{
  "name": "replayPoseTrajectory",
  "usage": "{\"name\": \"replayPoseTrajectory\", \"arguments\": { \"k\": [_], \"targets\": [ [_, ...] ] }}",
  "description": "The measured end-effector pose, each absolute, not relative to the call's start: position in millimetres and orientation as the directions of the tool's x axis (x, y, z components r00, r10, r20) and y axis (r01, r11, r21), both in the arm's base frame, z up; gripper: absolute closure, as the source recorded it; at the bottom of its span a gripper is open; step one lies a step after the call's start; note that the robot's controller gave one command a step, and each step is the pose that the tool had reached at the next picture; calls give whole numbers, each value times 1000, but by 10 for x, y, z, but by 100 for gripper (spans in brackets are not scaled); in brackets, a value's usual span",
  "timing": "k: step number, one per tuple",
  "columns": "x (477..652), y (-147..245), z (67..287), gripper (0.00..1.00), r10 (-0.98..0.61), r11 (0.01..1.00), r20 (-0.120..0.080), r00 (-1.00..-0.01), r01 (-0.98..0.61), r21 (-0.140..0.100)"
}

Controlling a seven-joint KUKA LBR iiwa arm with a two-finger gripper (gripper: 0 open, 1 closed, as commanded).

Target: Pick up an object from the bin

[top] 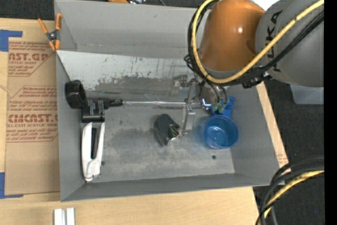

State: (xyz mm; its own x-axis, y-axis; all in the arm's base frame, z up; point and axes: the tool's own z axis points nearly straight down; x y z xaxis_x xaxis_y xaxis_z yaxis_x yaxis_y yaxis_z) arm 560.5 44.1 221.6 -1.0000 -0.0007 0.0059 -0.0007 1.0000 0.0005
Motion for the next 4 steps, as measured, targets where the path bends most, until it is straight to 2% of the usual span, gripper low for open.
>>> {"name": "replayPoseTrajectory", "arguments": {
  "k": [1,2,3,4],
  "targets": [
    [5620,440,2263,0,0,1000,-2,-1000,0,1],
    [5580,198,1138,0,258,966,-2,-966,258,3],
    [5736,138,1607,0,-28,1000,-13,-1000,-28,2],
    [5805,359,1062,0,-42,999,1,-999,-42,3]
  ]
}}
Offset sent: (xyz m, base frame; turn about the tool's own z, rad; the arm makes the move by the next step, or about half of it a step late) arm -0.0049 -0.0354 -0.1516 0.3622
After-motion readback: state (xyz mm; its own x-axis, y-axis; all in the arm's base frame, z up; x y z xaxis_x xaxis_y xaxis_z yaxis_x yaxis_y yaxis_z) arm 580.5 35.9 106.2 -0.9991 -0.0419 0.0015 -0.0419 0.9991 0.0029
